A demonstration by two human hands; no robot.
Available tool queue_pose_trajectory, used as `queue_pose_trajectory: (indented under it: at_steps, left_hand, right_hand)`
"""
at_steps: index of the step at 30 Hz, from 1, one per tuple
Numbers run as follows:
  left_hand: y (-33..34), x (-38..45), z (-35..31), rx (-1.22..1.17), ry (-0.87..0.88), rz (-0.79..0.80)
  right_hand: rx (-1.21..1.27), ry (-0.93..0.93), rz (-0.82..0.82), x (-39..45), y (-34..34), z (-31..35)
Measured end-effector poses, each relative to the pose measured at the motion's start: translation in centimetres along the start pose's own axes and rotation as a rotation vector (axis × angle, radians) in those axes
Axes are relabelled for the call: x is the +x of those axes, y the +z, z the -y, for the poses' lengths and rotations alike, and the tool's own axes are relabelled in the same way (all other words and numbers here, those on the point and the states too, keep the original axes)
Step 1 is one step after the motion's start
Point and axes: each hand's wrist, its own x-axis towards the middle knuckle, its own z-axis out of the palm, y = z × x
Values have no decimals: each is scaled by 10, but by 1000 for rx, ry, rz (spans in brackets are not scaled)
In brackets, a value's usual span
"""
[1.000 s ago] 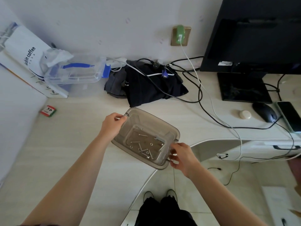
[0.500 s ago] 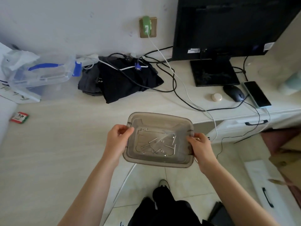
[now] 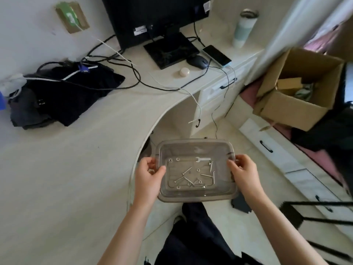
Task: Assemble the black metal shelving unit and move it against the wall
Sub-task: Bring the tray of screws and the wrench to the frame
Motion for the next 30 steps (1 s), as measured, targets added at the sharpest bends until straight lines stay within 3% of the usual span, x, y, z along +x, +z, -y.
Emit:
queue_pose_trajectory:
  at_steps: [17,30]
  left_hand:
    - [173,-121,-17,194,221,536]
    - [356,-300,-11,266,286,730]
  right_hand:
    - [256,226,-460,-111,-186,-165]
    - [408,340,-743,-163,-372,-308]
